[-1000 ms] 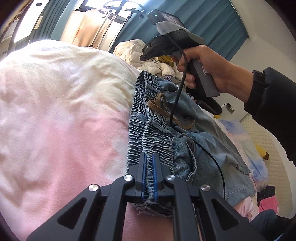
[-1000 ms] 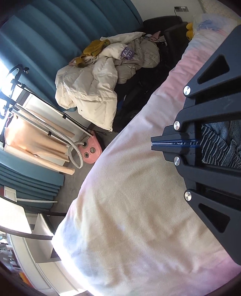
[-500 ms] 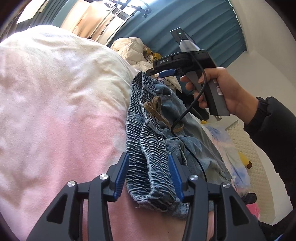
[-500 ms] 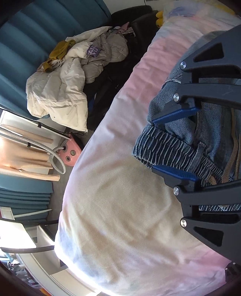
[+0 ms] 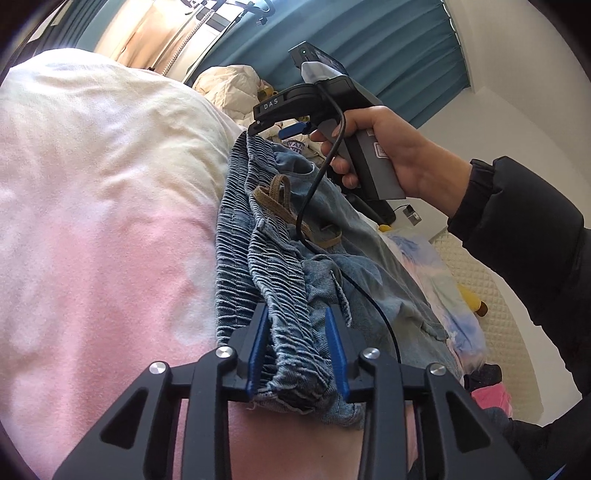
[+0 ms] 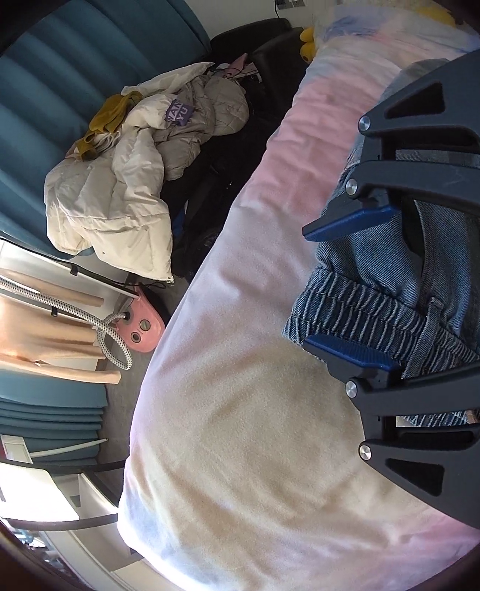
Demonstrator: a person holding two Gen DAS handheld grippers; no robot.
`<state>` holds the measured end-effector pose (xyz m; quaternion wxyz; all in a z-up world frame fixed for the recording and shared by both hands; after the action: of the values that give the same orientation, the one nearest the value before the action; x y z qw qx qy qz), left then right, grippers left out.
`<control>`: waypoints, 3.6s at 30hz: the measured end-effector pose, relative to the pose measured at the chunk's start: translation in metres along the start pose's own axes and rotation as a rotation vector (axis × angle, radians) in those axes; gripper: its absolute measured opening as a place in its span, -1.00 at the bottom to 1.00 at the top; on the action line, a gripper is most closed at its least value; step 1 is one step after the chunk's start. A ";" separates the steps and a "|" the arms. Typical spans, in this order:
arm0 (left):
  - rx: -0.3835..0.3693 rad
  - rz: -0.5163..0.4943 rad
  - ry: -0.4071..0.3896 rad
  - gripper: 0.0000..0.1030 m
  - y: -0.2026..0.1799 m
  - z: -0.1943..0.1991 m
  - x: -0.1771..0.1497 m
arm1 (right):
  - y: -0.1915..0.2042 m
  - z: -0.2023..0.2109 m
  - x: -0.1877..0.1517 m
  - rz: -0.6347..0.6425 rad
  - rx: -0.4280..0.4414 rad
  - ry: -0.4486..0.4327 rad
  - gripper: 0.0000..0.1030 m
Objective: Fold clothes
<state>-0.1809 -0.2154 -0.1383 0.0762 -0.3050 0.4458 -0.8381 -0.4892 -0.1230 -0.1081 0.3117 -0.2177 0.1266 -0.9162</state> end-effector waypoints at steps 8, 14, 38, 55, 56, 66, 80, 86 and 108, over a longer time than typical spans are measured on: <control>0.003 0.013 -0.027 -0.82 0.002 0.003 0.002 | 0.028 -0.017 0.004 0.093 -0.130 0.088 -0.21; -0.023 0.058 -0.099 -0.92 0.009 0.021 0.008 | 0.027 -0.001 0.014 0.116 -0.206 0.041 -0.92; 0.155 0.092 -0.063 -0.84 0.032 0.012 0.007 | 0.038 -0.034 0.005 0.047 0.055 -0.187 -0.96; 0.412 -0.103 -0.108 -0.44 -0.049 0.050 0.004 | -0.028 0.134 -0.078 -0.068 0.181 -0.394 -0.95; 0.435 -0.116 -0.111 -0.38 -0.058 0.054 0.002 | -0.033 0.144 -0.087 -0.076 0.181 -0.399 -0.95; 0.464 -0.218 -0.133 -0.13 -0.165 0.058 -0.028 | -0.084 0.238 -0.214 -0.186 0.144 -0.423 -0.94; 0.413 -0.377 -0.143 -0.13 -0.303 0.060 -0.106 | -0.131 0.344 -0.428 -0.367 0.008 -0.369 -0.93; 0.441 -0.437 -0.164 -0.13 -0.347 0.060 -0.139 | -0.127 0.390 -0.511 -0.427 -0.077 -0.389 -0.93; 0.491 -0.475 -0.109 -0.13 -0.383 0.032 -0.248 | -0.087 0.418 -0.666 -0.622 -0.120 -0.388 -0.93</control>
<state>0.0920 0.0870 0.0690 -0.0263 -0.4172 0.1427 -0.8971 0.1397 0.3208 0.0760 0.0232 -0.4335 0.0464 -0.8997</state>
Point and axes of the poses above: each gripper's, at about its wrist camera, not at the fingertips, and z roughly against the way its jaws point, y to its left, x to its top, the point moved 4 cm from there along -z, roughly the way its jaws point, and after that the axes turned 12 degrees about z, right-handed, at the moved point
